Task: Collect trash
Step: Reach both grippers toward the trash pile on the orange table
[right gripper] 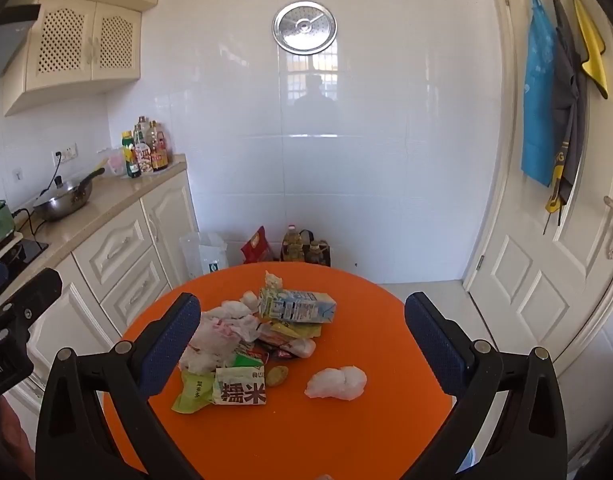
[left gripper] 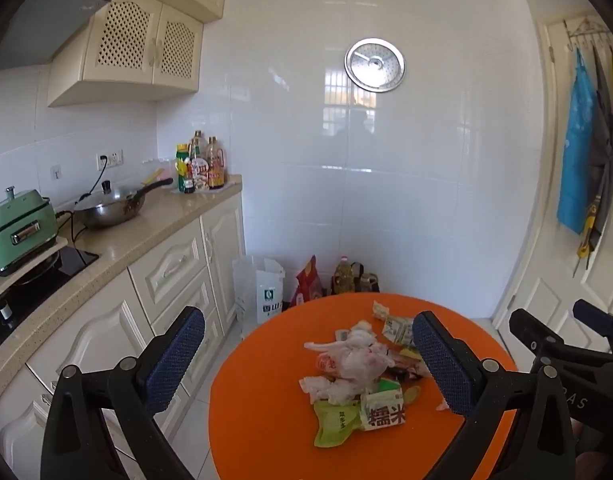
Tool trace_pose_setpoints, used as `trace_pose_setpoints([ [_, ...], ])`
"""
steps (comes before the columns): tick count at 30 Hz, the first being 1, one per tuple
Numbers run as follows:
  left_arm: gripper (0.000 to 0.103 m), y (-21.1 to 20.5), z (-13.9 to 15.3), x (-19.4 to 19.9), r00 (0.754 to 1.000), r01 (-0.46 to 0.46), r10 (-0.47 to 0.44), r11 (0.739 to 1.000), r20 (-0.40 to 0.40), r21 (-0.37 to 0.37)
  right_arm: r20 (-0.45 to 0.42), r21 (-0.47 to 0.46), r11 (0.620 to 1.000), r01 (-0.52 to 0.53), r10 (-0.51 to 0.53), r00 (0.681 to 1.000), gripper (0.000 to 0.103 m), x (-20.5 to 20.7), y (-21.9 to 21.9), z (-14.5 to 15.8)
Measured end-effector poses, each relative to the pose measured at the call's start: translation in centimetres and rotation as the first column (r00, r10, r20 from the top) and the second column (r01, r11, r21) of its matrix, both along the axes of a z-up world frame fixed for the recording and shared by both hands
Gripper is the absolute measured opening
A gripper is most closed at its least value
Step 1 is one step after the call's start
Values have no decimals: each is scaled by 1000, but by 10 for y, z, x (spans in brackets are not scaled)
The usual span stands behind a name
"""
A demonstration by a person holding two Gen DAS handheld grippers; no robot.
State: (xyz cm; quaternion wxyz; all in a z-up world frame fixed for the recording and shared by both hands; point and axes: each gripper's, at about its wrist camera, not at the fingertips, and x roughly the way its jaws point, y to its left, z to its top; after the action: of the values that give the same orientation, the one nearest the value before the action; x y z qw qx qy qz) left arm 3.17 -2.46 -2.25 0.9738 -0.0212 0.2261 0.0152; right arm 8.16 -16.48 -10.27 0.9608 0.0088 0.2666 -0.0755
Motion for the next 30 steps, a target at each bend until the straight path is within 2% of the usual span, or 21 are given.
trace_pose_setpoints([
  [5, 102, -7, -24, 29, 996, 24, -22, 1000, -81, 15, -84, 3, 1000, 11, -10, 996, 103, 17, -19, -30],
  [9, 102, -11, -55, 54, 985, 45, -40, 999, -167, 26, -191, 12, 1000, 22, -19, 981, 103, 31, -29, -68],
  [11, 102, -14, -73, 68, 975, 55, -47, 998, -216, 29, -208, 21, 1000, 20, -16, 978, 103, 42, -41, -90],
  [13, 102, -16, -90, 83, 965, 65, -54, 997, -256, 35, -258, 21, 999, 30, -23, 966, 103, 51, -47, -113],
  [14, 102, -16, -98, 88, 961, 67, -54, 997, -269, 39, -337, 33, 999, 37, -24, 941, 103, 49, -47, -125],
  [18, 102, -15, -133, 113, 940, 73, -48, 996, -337, 60, -421, 42, 997, 58, -35, 906, 102, 56, -58, -158],
  [21, 102, -13, -157, 131, 927, 72, -43, 996, -374, 62, -457, 53, 996, 67, -36, 889, 99, 64, -67, -174],
  [24, 102, -16, -175, 148, 913, 88, -51, 993, -404, 73, -464, 65, 996, 63, -26, 885, 97, 77, -70, -185],
  [27, 102, -22, -194, 165, 901, 114, -66, 990, -428, 87, -471, 58, 996, 61, -27, 882, 90, 88, -73, -196],
  [30, 102, -24, -214, 177, 886, 125, -73, 989, -458, 85, -474, 35, 997, 64, -40, 880, 76, 97, -75, -205],
])
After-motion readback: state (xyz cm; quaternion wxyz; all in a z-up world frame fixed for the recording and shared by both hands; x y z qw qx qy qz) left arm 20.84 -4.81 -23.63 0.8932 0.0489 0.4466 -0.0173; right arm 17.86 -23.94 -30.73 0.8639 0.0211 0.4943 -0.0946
